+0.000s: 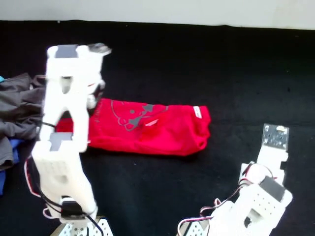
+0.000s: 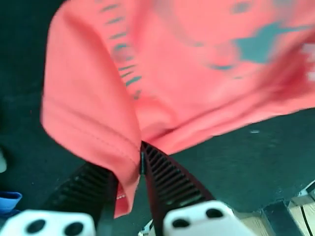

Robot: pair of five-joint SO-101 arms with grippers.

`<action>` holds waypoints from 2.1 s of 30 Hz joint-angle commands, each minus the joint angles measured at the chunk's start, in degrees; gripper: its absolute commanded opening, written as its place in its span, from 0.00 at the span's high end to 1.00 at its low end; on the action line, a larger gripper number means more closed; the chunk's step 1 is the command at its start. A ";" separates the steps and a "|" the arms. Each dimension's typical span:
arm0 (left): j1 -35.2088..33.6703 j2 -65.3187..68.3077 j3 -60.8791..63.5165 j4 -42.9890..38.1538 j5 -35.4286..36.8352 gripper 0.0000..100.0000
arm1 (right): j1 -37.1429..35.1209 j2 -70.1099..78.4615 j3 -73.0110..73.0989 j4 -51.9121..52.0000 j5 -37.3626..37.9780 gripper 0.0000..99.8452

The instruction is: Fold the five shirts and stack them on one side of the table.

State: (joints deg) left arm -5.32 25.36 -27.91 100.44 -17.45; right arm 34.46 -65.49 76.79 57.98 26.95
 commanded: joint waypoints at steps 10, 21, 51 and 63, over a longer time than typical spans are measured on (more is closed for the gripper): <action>33.71 -11.12 -0.22 -5.71 7.21 0.99 | 4.97 -16.31 20.44 -4.97 0.79 0.99; 40.31 1.63 -0.66 -19.34 7.21 0.99 | 8.22 -35.12 26.59 2.24 0.53 0.99; 30.02 24.40 -65.36 1.23 10.46 0.92 | 8.13 -36.18 26.51 3.65 0.53 0.99; 21.93 32.13 -41.71 1.23 10.64 0.99 | 8.13 -36.18 26.51 3.56 0.53 0.99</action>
State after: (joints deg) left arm 15.08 57.71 -70.90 101.14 -7.43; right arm 41.93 -101.10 94.99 61.41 26.95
